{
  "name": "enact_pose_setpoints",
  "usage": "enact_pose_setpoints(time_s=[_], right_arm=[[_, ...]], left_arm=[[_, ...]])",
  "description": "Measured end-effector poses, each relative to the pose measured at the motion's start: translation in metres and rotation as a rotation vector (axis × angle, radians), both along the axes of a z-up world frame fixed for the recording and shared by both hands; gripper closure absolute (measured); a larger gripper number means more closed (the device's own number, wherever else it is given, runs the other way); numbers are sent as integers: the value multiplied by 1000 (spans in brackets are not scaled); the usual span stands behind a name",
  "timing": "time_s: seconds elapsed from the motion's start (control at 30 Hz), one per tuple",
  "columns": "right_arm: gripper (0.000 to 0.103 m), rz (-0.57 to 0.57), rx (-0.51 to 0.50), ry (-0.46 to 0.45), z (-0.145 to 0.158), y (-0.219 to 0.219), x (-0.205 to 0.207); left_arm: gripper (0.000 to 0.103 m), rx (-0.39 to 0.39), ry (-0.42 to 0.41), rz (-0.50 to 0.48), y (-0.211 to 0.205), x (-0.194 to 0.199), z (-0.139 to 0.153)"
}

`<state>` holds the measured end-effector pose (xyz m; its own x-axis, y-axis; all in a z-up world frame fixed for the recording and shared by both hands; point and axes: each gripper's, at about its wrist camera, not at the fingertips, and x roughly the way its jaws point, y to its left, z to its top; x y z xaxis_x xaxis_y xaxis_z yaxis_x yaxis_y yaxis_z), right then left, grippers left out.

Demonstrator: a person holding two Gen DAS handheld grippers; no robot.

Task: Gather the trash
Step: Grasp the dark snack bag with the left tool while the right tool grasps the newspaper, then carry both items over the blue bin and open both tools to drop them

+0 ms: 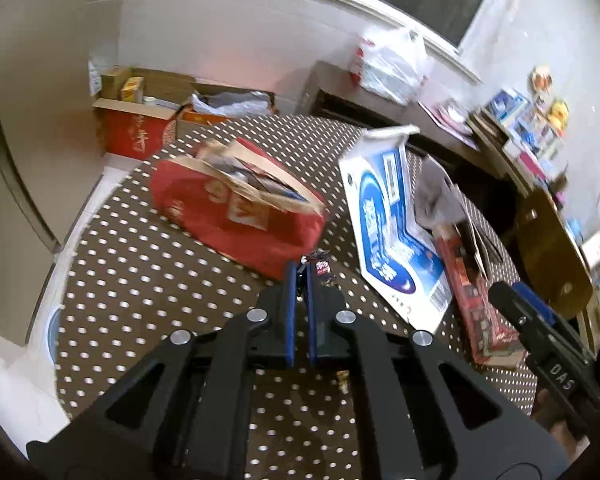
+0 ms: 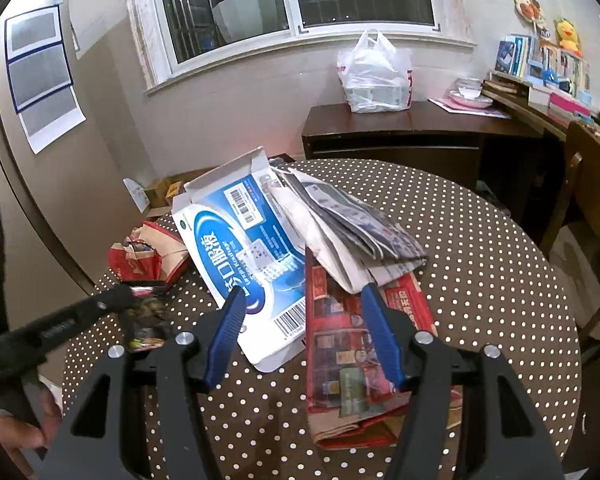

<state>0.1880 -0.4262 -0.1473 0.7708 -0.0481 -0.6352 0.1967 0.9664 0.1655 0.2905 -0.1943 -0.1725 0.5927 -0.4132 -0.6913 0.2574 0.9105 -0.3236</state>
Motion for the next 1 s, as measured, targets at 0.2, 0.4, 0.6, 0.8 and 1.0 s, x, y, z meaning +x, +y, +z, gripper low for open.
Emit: enact_pose_setpoints(time_s=[0.2, 0.4, 0.6, 0.8, 1.0], right_arm=[[40, -62, -69, 28, 3, -12, 15], [34, -47, -153, 112, -4, -19, 47], [30, -46, -158, 140, -13, -29, 72], [62, -40, -65, 172, -23, -48, 78], [88, -83, -61, 53, 3, -53, 52]], left_arm=[[100, -22, -52, 7, 1, 2, 20], [100, -42, -71, -23, -10, 4, 26], [100, -53, -84, -52, -20, 7, 33], [100, -55, -91, -72, -25, 5, 35], [100, -70, -95, -79, -24, -1, 39]])
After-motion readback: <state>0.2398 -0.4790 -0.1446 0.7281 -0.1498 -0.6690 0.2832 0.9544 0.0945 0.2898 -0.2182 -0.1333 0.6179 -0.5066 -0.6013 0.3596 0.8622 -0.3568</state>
